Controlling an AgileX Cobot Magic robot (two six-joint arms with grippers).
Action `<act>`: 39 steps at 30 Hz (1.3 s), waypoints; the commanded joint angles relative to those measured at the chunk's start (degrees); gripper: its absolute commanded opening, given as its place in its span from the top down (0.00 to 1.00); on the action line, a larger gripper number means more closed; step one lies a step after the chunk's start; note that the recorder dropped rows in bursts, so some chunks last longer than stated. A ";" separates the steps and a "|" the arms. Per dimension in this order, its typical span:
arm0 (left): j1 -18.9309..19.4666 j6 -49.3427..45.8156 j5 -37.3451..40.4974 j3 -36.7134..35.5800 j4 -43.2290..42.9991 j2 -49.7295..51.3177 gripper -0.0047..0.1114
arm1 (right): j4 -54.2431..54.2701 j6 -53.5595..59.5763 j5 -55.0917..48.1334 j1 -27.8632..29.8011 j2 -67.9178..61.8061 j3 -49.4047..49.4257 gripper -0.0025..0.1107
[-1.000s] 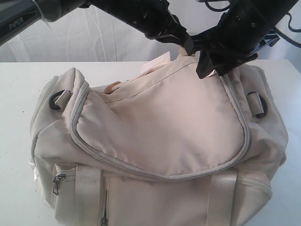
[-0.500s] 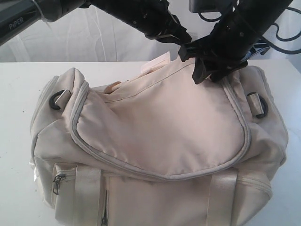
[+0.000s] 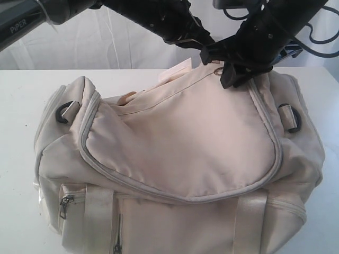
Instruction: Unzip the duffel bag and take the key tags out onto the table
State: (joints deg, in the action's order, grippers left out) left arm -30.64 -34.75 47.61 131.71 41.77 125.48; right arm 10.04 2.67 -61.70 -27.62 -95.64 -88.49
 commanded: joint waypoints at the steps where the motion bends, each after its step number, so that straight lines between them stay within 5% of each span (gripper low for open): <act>1: -0.29 0.01 0.28 0.99 4.28 -1.80 0.96 | -0.82 4.03 -3.06 0.15 0.61 -0.03 0.98; 7: -0.29 0.01 0.39 0.99 4.28 -1.80 0.96 | -5.64 29.11 -5.61 0.15 10.25 -0.03 0.98; 13: -0.29 0.02 1.48 0.99 6.92 -4.01 0.96 | 3.98 48.60 -1.21 0.06 7.91 -0.03 0.97; 16: -0.29 0.02 1.61 0.99 6.92 -4.43 0.96 | 10.07 61.62 -1.47 0.06 6.35 -0.03 0.78; 21: -0.29 -0.09 2.22 0.99 6.92 -4.43 0.96 | 8.41 62.84 3.76 0.06 4.07 -0.03 0.51; 30: -0.29 -1.10 2.53 0.99 6.92 -4.43 0.96 | 7.88 62.84 5.06 0.06 -1.25 -0.03 0.55; 39: -0.29 -1.08 2.69 0.99 6.92 -4.43 0.96 | 1.93 51.63 5.24 0.06 -1.68 -0.03 0.98</act>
State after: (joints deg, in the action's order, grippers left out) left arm -30.64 -35.78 49.81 131.71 42.28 124.18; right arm 15.18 59.39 -56.91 -27.62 -97.39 -88.49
